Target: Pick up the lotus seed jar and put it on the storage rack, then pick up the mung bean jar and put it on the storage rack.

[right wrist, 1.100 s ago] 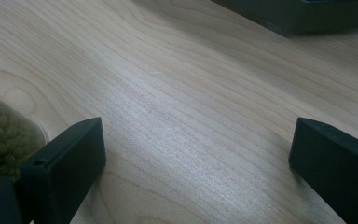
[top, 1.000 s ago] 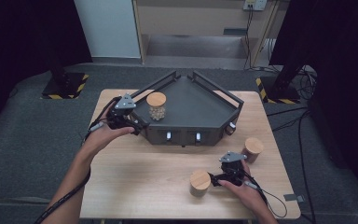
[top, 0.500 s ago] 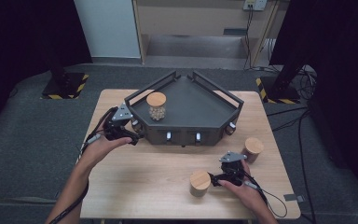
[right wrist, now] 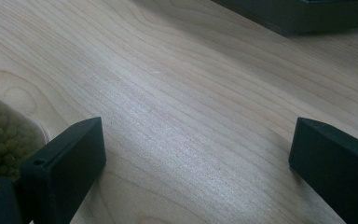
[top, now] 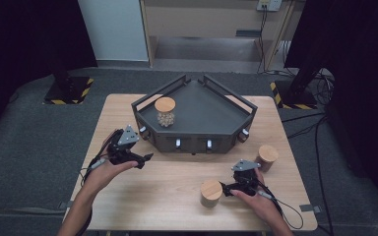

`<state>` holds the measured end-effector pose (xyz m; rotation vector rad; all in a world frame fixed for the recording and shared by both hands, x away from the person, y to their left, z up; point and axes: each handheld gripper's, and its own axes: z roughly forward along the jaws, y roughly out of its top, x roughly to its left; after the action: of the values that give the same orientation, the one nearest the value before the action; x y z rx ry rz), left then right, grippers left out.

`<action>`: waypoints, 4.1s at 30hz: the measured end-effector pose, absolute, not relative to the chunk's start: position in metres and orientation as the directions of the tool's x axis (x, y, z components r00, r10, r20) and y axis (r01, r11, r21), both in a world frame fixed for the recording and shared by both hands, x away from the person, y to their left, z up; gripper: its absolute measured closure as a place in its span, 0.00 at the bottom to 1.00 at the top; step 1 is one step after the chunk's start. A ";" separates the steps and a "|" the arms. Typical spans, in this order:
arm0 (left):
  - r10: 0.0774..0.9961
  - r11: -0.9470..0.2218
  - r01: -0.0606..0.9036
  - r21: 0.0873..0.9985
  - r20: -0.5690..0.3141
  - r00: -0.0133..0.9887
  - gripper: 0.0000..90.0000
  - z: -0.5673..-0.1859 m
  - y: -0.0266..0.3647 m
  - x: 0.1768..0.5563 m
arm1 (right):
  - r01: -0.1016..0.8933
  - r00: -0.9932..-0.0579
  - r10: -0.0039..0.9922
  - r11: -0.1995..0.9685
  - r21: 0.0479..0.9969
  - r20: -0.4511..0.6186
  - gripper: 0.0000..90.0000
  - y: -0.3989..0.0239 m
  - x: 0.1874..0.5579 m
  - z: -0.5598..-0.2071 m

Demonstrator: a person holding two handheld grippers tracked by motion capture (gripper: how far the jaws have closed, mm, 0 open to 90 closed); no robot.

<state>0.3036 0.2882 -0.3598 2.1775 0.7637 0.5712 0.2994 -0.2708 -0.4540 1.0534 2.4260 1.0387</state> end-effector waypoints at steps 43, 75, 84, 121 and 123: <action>0.824 -0.435 0.573 0.695 0.051 0.564 0.03 -0.443 0.294 0.245 | 0.510 -0.687 0.726 0.470 0.721 0.013 0.04 -0.271 0.300 -0.454; 0.839 -0.382 0.598 0.704 -0.007 0.544 0.00 -0.453 0.298 0.248 | 0.528 -0.667 0.743 0.428 0.733 0.047 0.06 -0.277 0.297 -0.451; 0.839 -0.382 0.599 0.704 -0.008 0.544 0.00 -0.453 0.298 0.248 | 0.502 -0.671 0.741 0.410 0.762 0.043 0.06 -0.290 0.284 -0.434; 0.838 -0.382 0.599 0.704 -0.008 0.545 0.00 -0.453 0.298 0.248 | 0.386 -0.745 0.666 0.464 0.798 -0.027 0.06 -0.292 0.244 -0.373; 0.838 -0.382 0.599 0.704 -0.009 0.545 0.00 -0.453 0.298 0.248 | 0.377 -0.750 0.661 0.472 0.797 -0.036 0.06 -0.290 0.242 -0.372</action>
<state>0.2480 0.2984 -0.4527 2.1174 1.1533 0.4637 0.2420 -0.2898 -0.3721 0.8763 2.3846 1.1656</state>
